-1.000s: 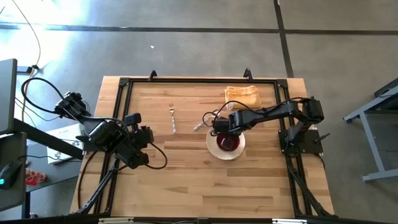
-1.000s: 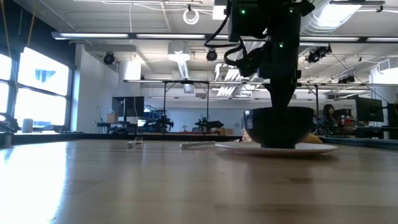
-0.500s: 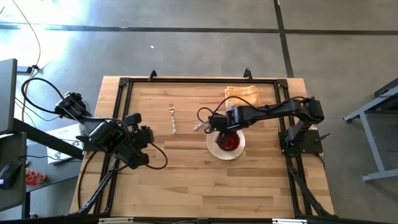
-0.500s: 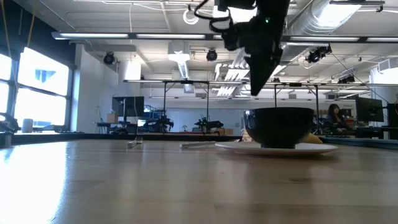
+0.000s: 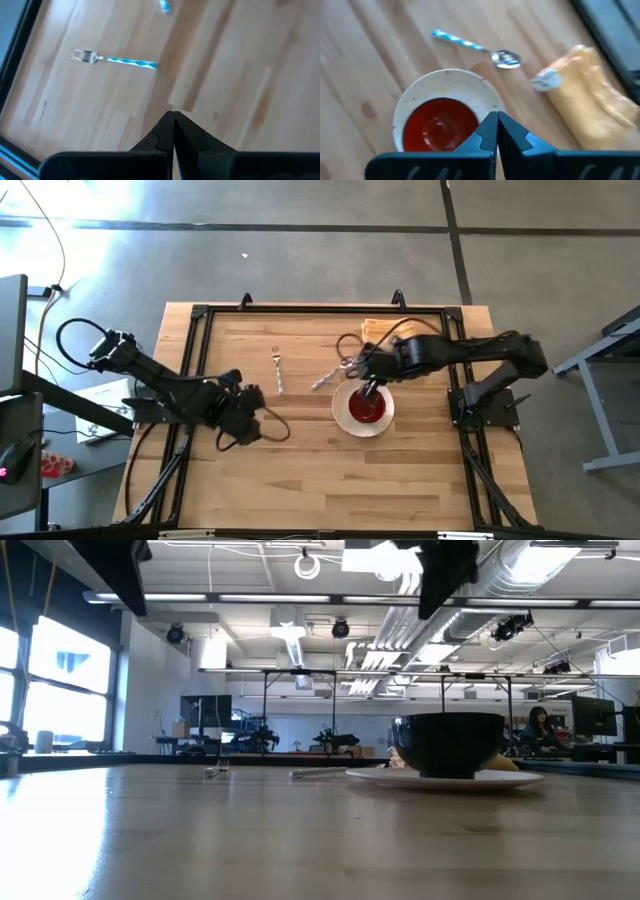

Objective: Set table place
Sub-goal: Move the fork to the left of the white plate

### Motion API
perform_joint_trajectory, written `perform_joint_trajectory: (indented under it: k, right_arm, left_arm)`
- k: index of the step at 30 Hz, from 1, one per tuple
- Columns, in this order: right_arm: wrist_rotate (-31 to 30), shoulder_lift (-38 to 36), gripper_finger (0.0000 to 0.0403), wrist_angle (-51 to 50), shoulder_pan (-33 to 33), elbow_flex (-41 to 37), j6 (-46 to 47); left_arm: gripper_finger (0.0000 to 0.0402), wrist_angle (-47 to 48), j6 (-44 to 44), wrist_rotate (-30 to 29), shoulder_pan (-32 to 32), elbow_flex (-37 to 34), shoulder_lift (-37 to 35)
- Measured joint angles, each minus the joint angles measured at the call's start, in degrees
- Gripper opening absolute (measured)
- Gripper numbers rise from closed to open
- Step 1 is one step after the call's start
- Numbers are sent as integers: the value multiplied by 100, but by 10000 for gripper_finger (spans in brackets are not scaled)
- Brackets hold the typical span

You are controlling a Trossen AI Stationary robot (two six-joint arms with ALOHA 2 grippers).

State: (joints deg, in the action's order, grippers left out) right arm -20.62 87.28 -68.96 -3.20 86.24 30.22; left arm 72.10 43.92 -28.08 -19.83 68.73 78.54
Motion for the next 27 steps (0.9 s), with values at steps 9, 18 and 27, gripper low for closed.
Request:
perform_joint_trajectory:
  k: [9,18,27]
  right_arm:
    - [-853,-1226,0,-1099,-96,0,708]
    - [-1303,-2157,0,-1339,-94,0,577]
    - [-1310,-2631,0,-1427,-94,-2,-449]
  left_arm:
    - [9,-889,-775,307,1371,-227,-2]
    - [43,-1810,-1535,646,2329,-285,-2]
    - [80,-1873,-56,483,2596,-282,439]
